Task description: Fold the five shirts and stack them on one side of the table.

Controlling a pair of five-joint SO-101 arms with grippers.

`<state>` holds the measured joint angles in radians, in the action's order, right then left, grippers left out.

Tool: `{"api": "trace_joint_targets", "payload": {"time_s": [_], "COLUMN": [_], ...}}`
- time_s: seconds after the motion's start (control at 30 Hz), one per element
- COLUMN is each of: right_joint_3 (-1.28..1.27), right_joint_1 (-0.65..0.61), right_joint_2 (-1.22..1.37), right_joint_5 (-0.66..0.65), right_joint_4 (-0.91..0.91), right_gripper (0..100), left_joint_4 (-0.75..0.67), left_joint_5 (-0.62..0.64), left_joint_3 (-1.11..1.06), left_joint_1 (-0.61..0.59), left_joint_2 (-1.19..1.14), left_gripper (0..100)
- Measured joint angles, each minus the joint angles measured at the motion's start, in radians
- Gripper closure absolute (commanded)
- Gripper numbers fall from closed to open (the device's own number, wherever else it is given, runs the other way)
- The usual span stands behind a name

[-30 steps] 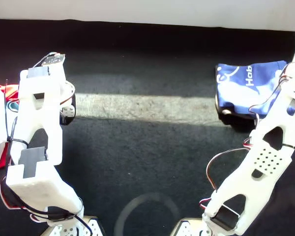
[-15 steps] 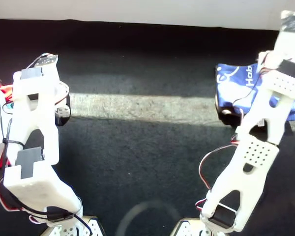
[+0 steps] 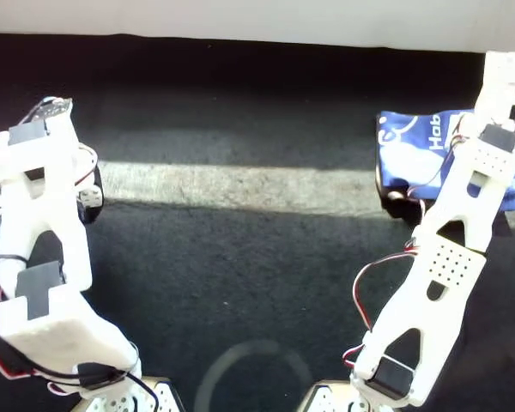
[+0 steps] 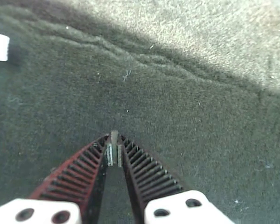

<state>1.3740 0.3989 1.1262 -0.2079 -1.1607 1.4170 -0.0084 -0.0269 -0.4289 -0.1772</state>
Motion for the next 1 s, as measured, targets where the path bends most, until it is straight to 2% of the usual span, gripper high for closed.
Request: {"api": "trace_joint_targets", "payload": {"time_s": [0.17,0.23,0.33,0.43,0.57,0.8,1.0], "right_joint_3": [0.173,0.226,0.269,0.275,0.275,0.259,-0.057], "right_joint_1": [-0.037,-0.064,-0.101,-0.137,-0.170,-0.219,-0.275], "right_joint_2": [-0.103,-0.138,-0.180,-0.210,-0.272,-0.442,-0.743], "right_joint_5": [0.072,0.072,0.072,0.078,0.098,0.152,0.155], "right_joint_4": [-0.236,-0.348,-0.483,-0.574,-0.591,-0.595,-0.595], "right_gripper": [84.6,84.4,84.4,84.4,84.4,84.4,84.4], "left_joint_4": [0.017,0.017,0.017,0.011,-0.040,-0.219,-0.359], "left_joint_5": [-0.002,-0.006,-0.078,-0.144,-0.173,-0.175,-0.256], "left_joint_3": [0.000,0.000,0.000,-0.002,0.000,-0.002,-0.005], "left_joint_1": [-0.041,-0.087,-0.173,-0.259,-0.364,-0.454,-0.456], "left_joint_2": [0.135,0.190,0.235,0.235,0.192,0.109,0.097], "left_gripper": [99,99,98,89,78,78,78]}}
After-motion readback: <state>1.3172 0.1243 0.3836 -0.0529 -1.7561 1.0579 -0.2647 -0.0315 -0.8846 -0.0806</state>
